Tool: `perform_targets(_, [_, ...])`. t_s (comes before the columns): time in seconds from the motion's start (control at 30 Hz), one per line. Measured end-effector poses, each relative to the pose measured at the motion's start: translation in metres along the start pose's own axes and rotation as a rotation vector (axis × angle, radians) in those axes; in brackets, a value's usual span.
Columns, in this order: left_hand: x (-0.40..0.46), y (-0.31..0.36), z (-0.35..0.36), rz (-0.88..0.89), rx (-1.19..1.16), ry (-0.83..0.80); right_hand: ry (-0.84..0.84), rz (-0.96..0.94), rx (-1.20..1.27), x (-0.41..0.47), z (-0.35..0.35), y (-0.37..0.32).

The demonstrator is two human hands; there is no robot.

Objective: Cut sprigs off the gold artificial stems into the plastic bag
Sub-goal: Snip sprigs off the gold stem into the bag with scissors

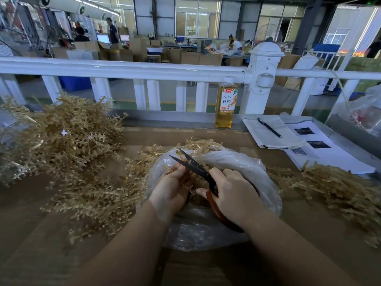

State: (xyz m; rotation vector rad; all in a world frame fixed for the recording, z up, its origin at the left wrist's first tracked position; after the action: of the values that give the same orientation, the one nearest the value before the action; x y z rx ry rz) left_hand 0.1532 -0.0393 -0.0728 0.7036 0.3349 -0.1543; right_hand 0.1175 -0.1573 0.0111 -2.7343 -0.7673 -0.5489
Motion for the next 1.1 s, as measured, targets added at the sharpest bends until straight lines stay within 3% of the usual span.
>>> perform_targets(0.77, [0.0039, -0.0005, 0.0010, 0.011, -0.043, 0.002, -0.039, 0.013, 0.093, 0.0057, 0.0010, -0.0032])
perform_targets(1.1, [0.0011, -0.0001, 0.0064, 0.034, 0.046, -0.016, -0.044, 0.075, 0.118, 0.0034, 0.0003, 0.0054])
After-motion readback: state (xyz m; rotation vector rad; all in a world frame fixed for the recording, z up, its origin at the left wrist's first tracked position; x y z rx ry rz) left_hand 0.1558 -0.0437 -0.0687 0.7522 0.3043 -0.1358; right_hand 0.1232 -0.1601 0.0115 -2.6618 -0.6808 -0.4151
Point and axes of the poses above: each hand's wrist, its own x-axis towards the middle knuckle, its own z-axis out of the palm, y = z × x, the point moved 10 cm from there along x, towards the middle knuckle, and after that the axes turned 3 degrees about -z, right-handed, at the moved point
